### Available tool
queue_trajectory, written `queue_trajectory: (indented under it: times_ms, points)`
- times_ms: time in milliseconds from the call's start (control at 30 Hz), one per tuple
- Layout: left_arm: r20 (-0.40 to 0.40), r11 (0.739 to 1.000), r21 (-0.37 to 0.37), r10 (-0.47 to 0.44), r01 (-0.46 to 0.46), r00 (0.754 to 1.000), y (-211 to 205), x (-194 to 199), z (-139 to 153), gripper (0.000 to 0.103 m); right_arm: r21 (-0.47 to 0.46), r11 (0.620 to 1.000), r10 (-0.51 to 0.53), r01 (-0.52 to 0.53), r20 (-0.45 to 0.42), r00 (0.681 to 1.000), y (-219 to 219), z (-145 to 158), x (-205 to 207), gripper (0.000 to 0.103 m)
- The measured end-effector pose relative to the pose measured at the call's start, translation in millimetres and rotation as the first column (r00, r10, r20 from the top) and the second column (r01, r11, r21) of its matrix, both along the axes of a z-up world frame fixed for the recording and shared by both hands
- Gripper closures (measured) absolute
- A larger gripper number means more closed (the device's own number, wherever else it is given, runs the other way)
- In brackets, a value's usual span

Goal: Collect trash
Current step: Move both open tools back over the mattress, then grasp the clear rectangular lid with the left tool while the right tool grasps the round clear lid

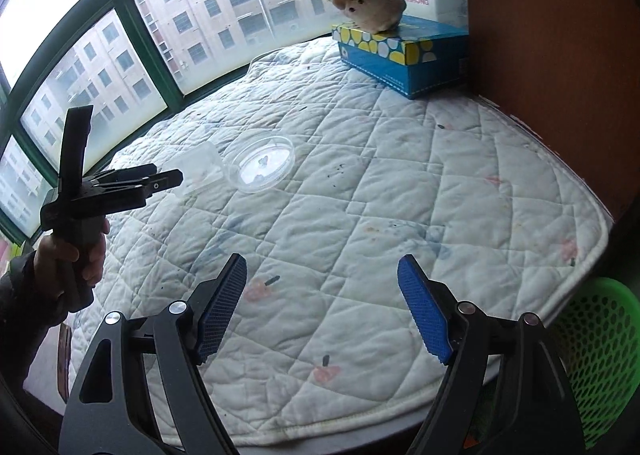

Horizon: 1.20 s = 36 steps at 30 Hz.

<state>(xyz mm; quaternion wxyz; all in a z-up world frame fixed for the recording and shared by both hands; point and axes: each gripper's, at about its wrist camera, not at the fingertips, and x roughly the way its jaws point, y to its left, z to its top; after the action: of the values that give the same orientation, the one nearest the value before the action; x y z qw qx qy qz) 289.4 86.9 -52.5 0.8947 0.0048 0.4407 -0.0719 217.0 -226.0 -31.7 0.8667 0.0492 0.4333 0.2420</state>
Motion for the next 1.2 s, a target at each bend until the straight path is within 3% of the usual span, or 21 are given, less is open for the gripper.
queue_trajectory:
  times_ms: [200, 400, 700, 833, 1100, 1200]
  points:
    - [-0.018, 0.999, -0.007, -0.037, 0.037, 0.999, 9, 15, -13, 0.031, -0.018, 0.999, 0.048, -0.048, -0.013, 0.999, 33, -8, 21, 0.025]
    - [-0.019, 0.997, -0.034, -0.075, 0.074, 0.997, 15, 22, -19, 0.046, -0.038, 0.995, 0.093, -0.093, -0.016, 0.996, 64, -14, 44, 0.025]
    - [-0.014, 0.995, -0.073, -0.071, 0.069, 0.997, 33, 26, -21, 0.077, -0.060, 0.991, 0.122, -0.123, -0.027, 0.992, 94, -23, 69, 0.025]
    - [-0.020, 0.996, -0.079, -0.043, 0.041, 0.999, 41, 27, -22, 0.096, -0.051, 0.992, 0.116, -0.118, -0.041, 0.992, 103, -30, 81, 0.025]
    - [0.017, 0.996, -0.084, 0.000, 0.001, 1.000, 55, 16, -8, 0.097, -0.074, 0.988, 0.130, -0.133, -0.054, 0.990, 132, -40, 103, 0.025]
    - [0.038, 0.996, -0.084, 0.005, -0.002, 0.999, 63, 11, 2, 0.097, -0.082, 0.986, 0.142, -0.147, -0.063, 0.988, 143, -44, 112, 0.019]
